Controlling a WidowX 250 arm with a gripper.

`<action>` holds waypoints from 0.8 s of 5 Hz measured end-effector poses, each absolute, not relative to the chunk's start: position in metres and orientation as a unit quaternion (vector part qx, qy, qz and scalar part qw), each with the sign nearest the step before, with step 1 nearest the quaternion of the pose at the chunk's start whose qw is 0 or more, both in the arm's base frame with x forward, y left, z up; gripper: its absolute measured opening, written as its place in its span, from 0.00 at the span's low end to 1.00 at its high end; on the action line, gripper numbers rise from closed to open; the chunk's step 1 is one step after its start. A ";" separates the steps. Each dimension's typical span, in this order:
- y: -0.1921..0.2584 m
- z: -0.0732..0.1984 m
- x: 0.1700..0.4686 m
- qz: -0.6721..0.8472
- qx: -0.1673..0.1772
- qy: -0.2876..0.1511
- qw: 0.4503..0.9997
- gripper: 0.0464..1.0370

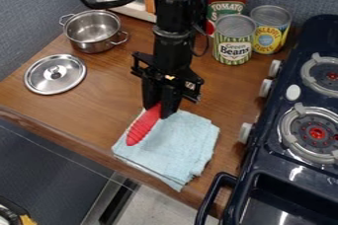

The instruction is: Put the red fork on top of the blue towel

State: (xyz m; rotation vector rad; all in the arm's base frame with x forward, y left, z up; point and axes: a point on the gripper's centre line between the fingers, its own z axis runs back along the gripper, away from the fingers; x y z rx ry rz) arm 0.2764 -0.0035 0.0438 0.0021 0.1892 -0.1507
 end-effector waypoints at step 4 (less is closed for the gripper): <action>0.004 0.027 0.276 -0.083 0.004 0.115 0.990 0.34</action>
